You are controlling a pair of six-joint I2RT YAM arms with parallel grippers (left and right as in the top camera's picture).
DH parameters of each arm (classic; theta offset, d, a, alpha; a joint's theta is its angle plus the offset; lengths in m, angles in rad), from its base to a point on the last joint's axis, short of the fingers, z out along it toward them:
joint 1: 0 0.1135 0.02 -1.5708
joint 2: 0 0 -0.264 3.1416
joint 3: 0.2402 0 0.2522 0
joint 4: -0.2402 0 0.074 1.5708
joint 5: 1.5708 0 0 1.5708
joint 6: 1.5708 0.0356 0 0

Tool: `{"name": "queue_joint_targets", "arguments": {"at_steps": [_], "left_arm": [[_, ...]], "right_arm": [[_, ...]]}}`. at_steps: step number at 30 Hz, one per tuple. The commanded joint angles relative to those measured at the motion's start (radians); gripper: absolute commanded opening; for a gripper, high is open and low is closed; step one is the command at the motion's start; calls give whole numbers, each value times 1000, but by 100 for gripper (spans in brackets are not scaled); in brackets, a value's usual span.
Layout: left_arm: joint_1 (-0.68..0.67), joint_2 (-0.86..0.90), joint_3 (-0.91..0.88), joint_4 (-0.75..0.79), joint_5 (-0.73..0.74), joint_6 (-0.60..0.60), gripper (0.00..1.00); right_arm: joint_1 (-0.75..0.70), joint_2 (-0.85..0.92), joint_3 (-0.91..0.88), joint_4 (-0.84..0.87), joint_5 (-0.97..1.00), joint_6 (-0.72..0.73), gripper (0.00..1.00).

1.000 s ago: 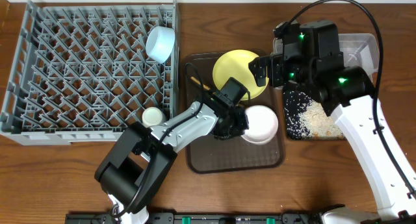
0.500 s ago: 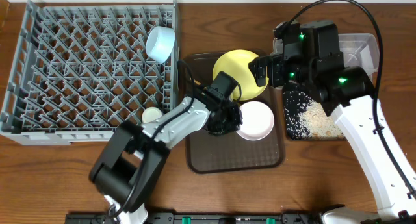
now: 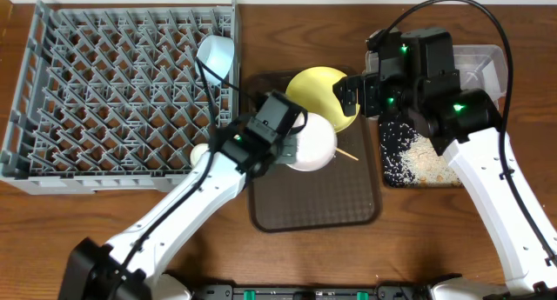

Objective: Sort waste into correct bins and load items into the dishwasher
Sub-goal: 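Lift the pink bowl and carry it left to the dish rack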

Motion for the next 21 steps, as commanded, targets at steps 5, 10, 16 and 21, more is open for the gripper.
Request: {"name": "queue_joint_targets", "arguments": {"at_steps": [5,10,16,21], "left_arm": [[115,-56,-2,16,-365,331,7],[210,-71,0,46,-502,401,7],[251,-72,-1,167,-732,591,7],[251,-70,-1,291,-868,751,7]], "right_arm": [[3,7,13,-2,-1,11,99],[3,7,13,-5,-1,11,99],[3,7,13,-8,-1,11,99],[3,7,13,-8,-1,11,99]]}}
